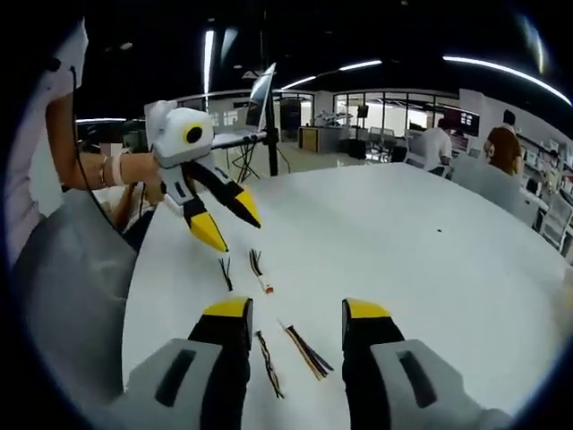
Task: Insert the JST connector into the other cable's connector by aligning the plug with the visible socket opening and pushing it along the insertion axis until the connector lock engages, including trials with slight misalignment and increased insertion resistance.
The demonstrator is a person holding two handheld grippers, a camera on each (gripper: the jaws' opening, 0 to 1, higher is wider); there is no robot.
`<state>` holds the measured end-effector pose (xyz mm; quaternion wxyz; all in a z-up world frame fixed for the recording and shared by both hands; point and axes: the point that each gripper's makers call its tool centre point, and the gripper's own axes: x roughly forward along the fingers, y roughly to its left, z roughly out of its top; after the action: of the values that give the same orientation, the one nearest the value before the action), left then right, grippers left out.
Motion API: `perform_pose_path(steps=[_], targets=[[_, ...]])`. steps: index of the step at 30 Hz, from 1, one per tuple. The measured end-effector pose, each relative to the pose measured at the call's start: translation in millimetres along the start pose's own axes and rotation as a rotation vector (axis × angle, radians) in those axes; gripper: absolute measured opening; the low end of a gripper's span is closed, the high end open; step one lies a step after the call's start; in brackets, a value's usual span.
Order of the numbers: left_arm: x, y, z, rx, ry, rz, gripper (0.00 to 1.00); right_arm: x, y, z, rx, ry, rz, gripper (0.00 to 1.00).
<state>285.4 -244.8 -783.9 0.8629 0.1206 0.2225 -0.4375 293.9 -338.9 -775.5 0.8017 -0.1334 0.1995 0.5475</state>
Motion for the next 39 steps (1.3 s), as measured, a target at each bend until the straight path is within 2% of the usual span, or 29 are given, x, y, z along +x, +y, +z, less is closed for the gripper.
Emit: perform_pose_path(steps=[3,6,8,11,17,21,27,30,35,39], targets=[[3.4,-2.4,-3.9,-0.009,-0.016,-0.02,0.21,4.5,-1.1,-4.0,-0.016,-0.003,0.009,0.32],[6.0,-4.7,-0.3,0.005,-0.072,-0.033,0.18,8.0,0.0,-8.9,-0.035,-0.002,0.024,0.3],[7.1,-6.5,3.7,0.014,-0.112,-0.045,0.17,10.3,2.8,-13.9,-0.04,0.017,0.041,0.33],[9.1,-8.8,5.9,0.032,-0.136,-0.062,0.16,13.7,7.1,-18.7,-0.066,0.025,0.057,0.35],[18.5,-6.9,-5.2,0.068,-0.087,-0.068,0.19,19.5,9.9,-19.4,-0.055,0.006,0.078,0.39],[23.2,-1.0,-10.1,0.1,-0.064,-0.051,0.2,24.2,10.6,-22.0,-0.048,0.01,0.098,0.45],[28.5,5.6,-21.9,0.061,-0.02,-0.05,0.19,27.3,4.4,-23.9,-0.064,0.004,0.102,0.35],[29.2,1.8,-22.8,0.074,-0.022,-0.077,0.17,29.1,-0.1,-30.1,-0.066,0.024,0.103,0.33],[32.5,-0.3,-25.5,0.089,-0.019,-0.1,0.15,30.9,-0.1,-35.0,-0.083,0.019,0.13,0.27],[35.2,0.9,-25.9,0.059,-0.035,-0.12,0.13,33.9,-1.7,-39.3,-0.071,0.015,0.154,0.22]])
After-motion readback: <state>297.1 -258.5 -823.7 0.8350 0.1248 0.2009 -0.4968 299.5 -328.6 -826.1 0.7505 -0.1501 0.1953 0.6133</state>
